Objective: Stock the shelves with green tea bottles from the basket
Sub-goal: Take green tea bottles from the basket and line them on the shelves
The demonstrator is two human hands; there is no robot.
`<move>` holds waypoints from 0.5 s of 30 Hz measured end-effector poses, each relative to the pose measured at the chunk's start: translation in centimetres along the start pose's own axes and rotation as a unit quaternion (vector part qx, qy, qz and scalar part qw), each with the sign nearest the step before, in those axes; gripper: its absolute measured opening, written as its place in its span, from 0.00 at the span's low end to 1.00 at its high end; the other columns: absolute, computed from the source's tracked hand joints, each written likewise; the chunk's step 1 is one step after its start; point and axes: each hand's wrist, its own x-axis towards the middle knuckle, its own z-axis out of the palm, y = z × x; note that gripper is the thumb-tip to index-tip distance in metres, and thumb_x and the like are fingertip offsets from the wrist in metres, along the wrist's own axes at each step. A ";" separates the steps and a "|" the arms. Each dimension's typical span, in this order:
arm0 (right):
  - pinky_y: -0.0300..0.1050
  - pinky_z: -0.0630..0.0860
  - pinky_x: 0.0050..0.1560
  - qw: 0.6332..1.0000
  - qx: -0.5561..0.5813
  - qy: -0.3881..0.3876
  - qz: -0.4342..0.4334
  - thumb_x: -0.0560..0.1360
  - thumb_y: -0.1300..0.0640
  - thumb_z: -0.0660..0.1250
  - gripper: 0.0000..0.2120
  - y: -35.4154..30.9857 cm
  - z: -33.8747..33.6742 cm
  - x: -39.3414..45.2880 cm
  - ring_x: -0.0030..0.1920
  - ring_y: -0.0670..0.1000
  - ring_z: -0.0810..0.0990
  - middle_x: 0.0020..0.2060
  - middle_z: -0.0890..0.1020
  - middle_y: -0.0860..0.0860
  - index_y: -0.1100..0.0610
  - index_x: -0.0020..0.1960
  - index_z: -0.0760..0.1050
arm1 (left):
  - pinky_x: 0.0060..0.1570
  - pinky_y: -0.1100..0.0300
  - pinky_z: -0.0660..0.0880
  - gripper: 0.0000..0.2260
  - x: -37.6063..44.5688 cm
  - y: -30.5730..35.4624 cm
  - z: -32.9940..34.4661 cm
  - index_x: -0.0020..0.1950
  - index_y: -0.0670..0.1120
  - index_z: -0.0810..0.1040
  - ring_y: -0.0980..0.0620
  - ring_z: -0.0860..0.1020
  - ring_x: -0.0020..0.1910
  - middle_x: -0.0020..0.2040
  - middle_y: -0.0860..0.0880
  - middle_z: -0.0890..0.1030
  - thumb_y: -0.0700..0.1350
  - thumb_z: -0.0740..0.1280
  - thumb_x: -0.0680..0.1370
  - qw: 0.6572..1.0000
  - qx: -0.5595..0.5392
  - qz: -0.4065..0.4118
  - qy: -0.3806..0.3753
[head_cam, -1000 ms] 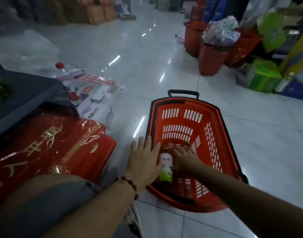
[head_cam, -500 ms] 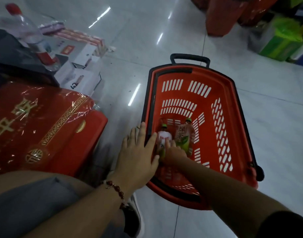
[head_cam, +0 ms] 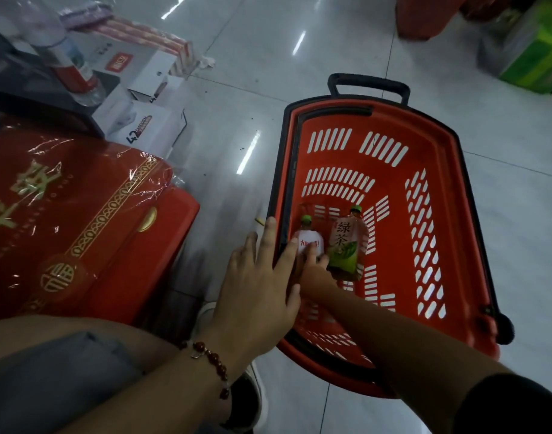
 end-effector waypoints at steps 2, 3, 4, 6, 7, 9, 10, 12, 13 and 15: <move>0.66 0.64 0.70 0.999 -0.030 0.011 0.001 0.73 0.47 0.73 0.57 0.0 0.2 -0.1 0.76 0.66 0.59 0.79 0.41 0.60 0.48 0.78 0.27 | 0.72 0.43 0.58 0.32 0.0 0.0 0.0 0.81 0.53 0.52 0.38 0.58 0.78 0.82 0.42 0.48 0.59 0.59 0.80 1.000 -0.003 0.000 0.002; 0.65 0.65 0.70 0.999 -0.043 0.018 0.001 0.73 0.48 0.73 0.57 0.0 0.3 0.0 0.75 0.66 0.60 0.79 0.41 0.60 0.49 0.78 0.28 | 0.73 0.44 0.56 0.32 0.0 0.0 0.0 0.81 0.53 0.50 0.38 0.56 0.78 0.82 0.42 0.46 0.59 0.58 0.81 1.000 -0.005 0.002 0.001; 0.65 0.67 0.70 0.998 -0.048 0.027 -0.002 0.73 0.50 0.74 0.58 0.2 0.5 0.2 0.74 0.66 0.61 0.79 0.42 0.60 0.49 0.78 0.28 | 0.74 0.44 0.53 0.32 0.0 0.0 0.1 0.81 0.54 0.48 0.39 0.53 0.79 0.82 0.43 0.42 0.59 0.57 0.81 1.000 -0.009 0.003 -0.001; 0.65 0.69 0.68 0.999 -0.027 0.040 -0.019 0.72 0.50 0.75 0.58 0.5 0.7 0.5 0.73 0.66 0.65 0.78 0.45 0.60 0.48 0.78 0.29 | 0.75 0.45 0.50 0.32 0.0 0.0 -0.3 0.81 0.54 0.44 0.40 0.49 0.80 0.81 0.44 0.38 0.59 0.56 0.82 1.000 -0.011 0.001 -0.005; 0.66 0.70 0.67 0.999 -0.007 0.047 -0.024 0.71 0.48 0.74 0.58 0.6 0.6 0.3 0.72 0.66 0.65 0.78 0.46 0.59 0.47 0.79 0.30 | 0.76 0.45 0.49 0.32 -0.1 0.0 -0.4 0.81 0.54 0.42 0.40 0.47 0.80 0.81 0.45 0.36 0.59 0.55 0.82 1.000 -0.006 0.000 -0.010; 0.65 0.70 0.67 0.996 0.026 0.071 -0.054 0.72 0.44 0.71 0.52 0.9 0.0 0.1 0.73 0.67 0.64 0.77 0.49 0.60 0.47 0.80 0.36 | 0.76 0.46 0.48 0.32 -0.2 0.1 -0.6 0.81 0.55 0.40 0.41 0.45 0.80 0.80 0.45 0.34 0.59 0.54 0.83 1.000 0.002 -0.003 -0.022; 0.62 0.71 0.66 0.994 0.049 0.077 -0.064 0.73 0.44 0.70 0.50 1.3 -0.3 0.5 0.72 0.67 0.64 0.77 0.51 0.61 0.48 0.80 0.39 | 0.76 0.46 0.49 0.32 -0.2 0.1 -0.7 0.81 0.55 0.40 0.41 0.45 0.80 0.80 0.45 0.34 0.59 0.54 0.83 1.000 0.004 -0.005 -0.026; 0.50 0.72 0.53 0.988 0.138 0.041 -0.053 0.71 0.44 0.74 0.51 1.8 -1.9 0.6 0.70 0.64 0.69 0.76 0.56 0.61 0.48 0.80 0.42 | 0.76 0.46 0.50 0.32 -0.2 0.2 -0.8 0.81 0.55 0.41 0.41 0.46 0.80 0.80 0.45 0.35 0.59 0.54 0.82 1.000 0.005 -0.006 -0.026; 0.46 0.74 0.54 0.978 0.205 -0.002 -0.038 0.69 0.44 0.76 0.51 1.8 -3.0 0.2 0.67 0.61 0.72 0.74 0.61 0.60 0.47 0.80 0.46 | 0.76 0.46 0.50 0.32 -0.1 0.2 -0.7 0.81 0.54 0.42 0.41 0.46 0.80 0.80 0.45 0.35 0.59 0.54 0.82 1.000 0.007 -0.007 -0.027; 0.48 0.80 0.50 0.945 0.325 -0.036 -0.035 0.72 0.49 0.75 0.41 2.5 -4.6 -0.4 0.59 0.56 0.77 0.69 0.72 0.61 0.54 0.77 0.57 | 0.76 0.45 0.50 0.31 -0.1 0.2 -0.7 0.81 0.54 0.43 0.41 0.47 0.80 0.80 0.46 0.35 0.59 0.54 0.82 0.999 0.005 -0.010 -0.033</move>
